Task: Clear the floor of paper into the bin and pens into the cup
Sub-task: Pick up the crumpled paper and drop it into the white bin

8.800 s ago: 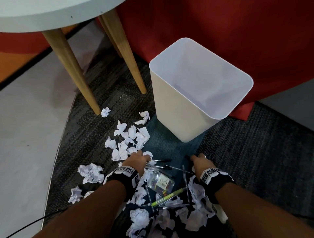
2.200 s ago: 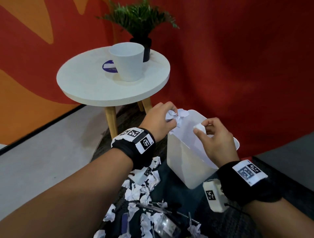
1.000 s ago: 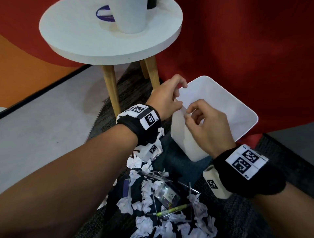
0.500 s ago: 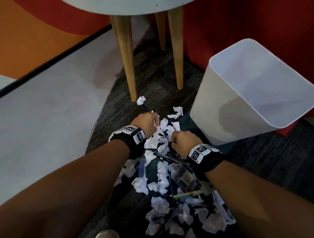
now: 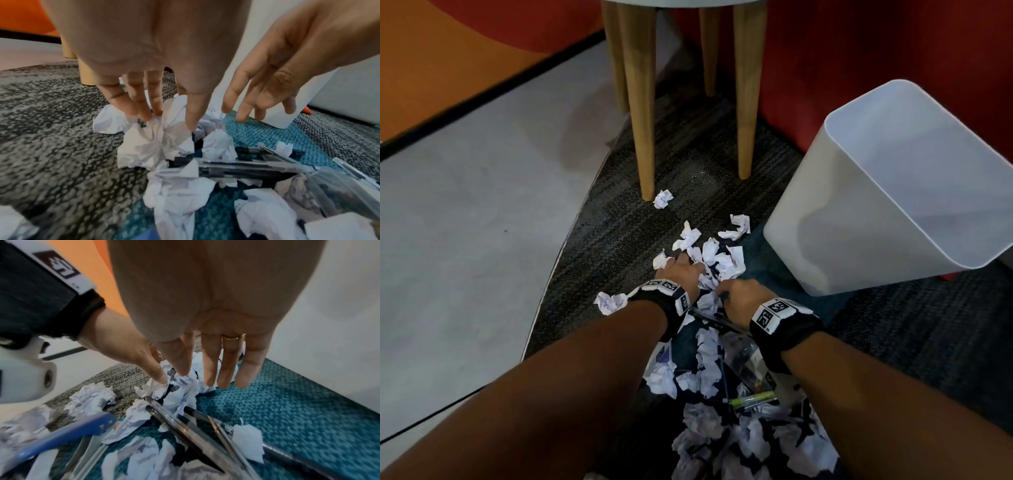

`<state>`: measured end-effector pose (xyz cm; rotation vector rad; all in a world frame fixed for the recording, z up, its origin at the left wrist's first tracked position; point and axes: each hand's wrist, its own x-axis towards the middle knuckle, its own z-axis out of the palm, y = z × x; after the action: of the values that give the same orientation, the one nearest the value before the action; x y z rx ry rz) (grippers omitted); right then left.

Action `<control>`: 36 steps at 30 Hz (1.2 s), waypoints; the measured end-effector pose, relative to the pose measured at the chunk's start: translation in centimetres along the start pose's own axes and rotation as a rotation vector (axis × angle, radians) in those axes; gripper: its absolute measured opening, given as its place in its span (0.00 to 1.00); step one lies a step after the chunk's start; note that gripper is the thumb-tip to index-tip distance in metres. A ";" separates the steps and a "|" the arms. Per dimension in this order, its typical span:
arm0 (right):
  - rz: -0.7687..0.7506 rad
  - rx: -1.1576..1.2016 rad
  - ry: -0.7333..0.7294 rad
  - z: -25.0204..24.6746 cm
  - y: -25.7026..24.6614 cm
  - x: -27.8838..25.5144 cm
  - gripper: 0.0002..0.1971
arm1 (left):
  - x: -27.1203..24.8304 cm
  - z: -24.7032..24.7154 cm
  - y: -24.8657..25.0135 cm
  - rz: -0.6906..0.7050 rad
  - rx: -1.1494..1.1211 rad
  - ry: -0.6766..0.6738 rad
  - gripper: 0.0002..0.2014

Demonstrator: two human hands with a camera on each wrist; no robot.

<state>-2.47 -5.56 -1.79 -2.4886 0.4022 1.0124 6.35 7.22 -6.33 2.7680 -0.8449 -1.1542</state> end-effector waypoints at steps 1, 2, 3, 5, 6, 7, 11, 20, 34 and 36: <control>-0.006 0.008 -0.013 0.1 0.0 0.1 0.19 | 0.0 0.1 -0.1 -0.003 0.008 0.018 0.19; -0.010 0.011 -0.026 0.2 0.0 0.3 0.20 | -0.1 0.3 -0.2 0.000 0.006 0.035 0.17; -0.010 0.014 -0.039 0.4 -0.1 0.5 0.21 | -0.1 0.3 -0.3 0.000 -0.004 0.046 0.15; -0.002 0.017 -0.067 1.1 -0.3 1.1 0.26 | -0.3 0.3 -0.6 -0.003 -0.034 0.072 0.11; 0.000 0.012 -0.082 1.5 -0.4 1.4 0.28 | -0.5 0.1 -0.8 -0.003 -0.051 0.088 0.10; -0.003 -0.001 -0.093 1.8 -0.6 1.8 0.29 | -0.7 -0.2 -0.9 -0.002 -0.068 0.100 0.09; 0.024 -0.094 -0.125 2.8 -1.5 2.8 0.36 | -1.5 -1.5 -1.5 0.001 -0.135 0.142 0.07; 0.010 -0.020 0.204 4.5 -0.7 1.6 0.17 | -1.7 -2.5 -2.2 0.092 -0.266 0.195 0.15; -0.154 0.176 0.434 -2.4 1.2 -1.9 0.15 | -2.9 -8.2 2.0 0.154 -0.237 0.303 0.19; -0.189 0.186 0.502 -4.3 0.9 -3.2 0.13 | -3.9 -10.1 2.8 0.165 -0.223 0.341 0.18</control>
<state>-2.52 -8.09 3.06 -2.5281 0.3782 0.2541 9.45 4.98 4.15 2.5498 -0.8283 -0.6764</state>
